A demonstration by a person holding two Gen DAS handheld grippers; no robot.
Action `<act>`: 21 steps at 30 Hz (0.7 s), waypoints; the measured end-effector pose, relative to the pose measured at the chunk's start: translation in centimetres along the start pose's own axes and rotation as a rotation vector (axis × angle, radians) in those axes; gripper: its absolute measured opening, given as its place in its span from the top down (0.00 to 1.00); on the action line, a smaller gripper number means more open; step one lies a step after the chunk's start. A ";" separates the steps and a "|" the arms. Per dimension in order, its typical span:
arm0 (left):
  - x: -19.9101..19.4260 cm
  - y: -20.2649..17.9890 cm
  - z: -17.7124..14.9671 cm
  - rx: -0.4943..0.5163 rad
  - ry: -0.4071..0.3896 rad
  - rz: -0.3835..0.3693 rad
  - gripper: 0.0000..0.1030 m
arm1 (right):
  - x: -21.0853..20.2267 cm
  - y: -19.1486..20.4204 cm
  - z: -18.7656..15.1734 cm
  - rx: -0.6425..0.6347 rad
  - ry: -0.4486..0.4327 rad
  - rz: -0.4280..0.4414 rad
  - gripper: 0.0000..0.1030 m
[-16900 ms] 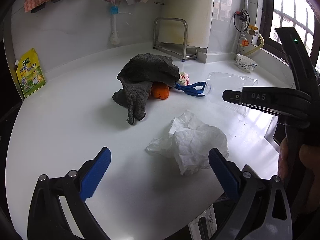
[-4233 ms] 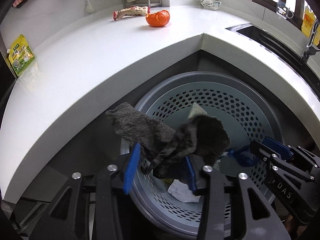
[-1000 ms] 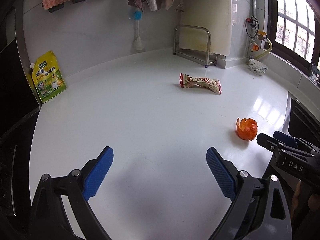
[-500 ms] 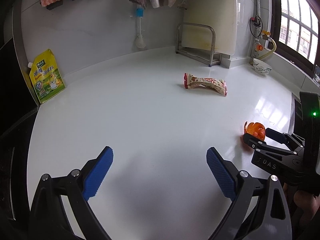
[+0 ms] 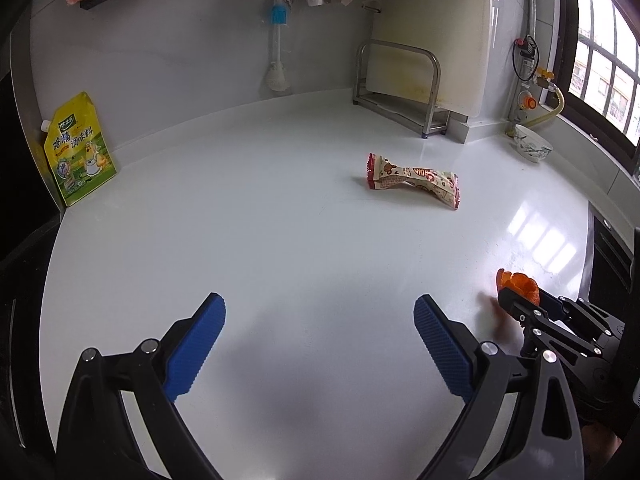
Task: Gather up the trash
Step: 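Grasp the peeled orange with the right gripper while the left approaches the wrapper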
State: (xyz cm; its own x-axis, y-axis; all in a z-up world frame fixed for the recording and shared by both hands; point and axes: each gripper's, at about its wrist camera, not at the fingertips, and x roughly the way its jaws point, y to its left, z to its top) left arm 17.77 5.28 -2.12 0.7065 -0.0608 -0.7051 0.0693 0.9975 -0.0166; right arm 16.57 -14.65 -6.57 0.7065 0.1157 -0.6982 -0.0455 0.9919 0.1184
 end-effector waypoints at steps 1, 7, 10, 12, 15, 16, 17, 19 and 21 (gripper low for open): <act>0.2 -0.3 0.3 -0.003 -0.001 0.001 0.09 | -0.2 -0.5 0.1 0.010 -0.005 0.004 0.73; 2.6 -3.0 2.8 -0.035 0.009 0.005 0.08 | -1.1 -3.3 1.1 0.033 -0.034 -0.013 0.73; 4.3 -4.6 4.2 -0.067 0.034 0.006 0.08 | -1.5 -4.9 1.4 0.039 -0.051 -0.032 0.73; 5.2 -5.7 5.0 -0.082 0.039 0.009 0.08 | -1.7 -5.9 1.4 0.040 -0.072 -0.063 0.73; 6.7 -7.3 6.0 -0.105 0.043 0.034 0.08 | -1.9 -7.1 1.2 0.055 -0.089 -0.078 0.73; 7.3 -7.8 6.3 -0.118 0.047 0.041 0.08 | -1.9 -7.4 1.1 0.060 -0.095 -0.083 0.73; 7.8 -8.2 6.6 -0.133 0.051 0.048 0.08 | -2.0 -7.7 1.0 0.065 -0.103 -0.087 0.73; 8.8 -8.9 7.2 -0.151 0.052 0.054 0.08 | -2.2 -8.3 0.8 0.078 -0.118 -0.093 0.73; 9.8 -9.7 7.8 -0.149 0.061 0.080 0.08 | -2.3 -8.8 0.6 0.090 -0.126 -0.096 0.73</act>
State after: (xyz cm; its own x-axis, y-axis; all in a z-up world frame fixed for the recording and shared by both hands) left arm 29.51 -5.31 -3.40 0.6612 0.0170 -0.7500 -0.0937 0.9938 -0.0601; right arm 15.75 -23.71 -5.57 0.7879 0.0073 -0.6158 0.0860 0.9888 0.1218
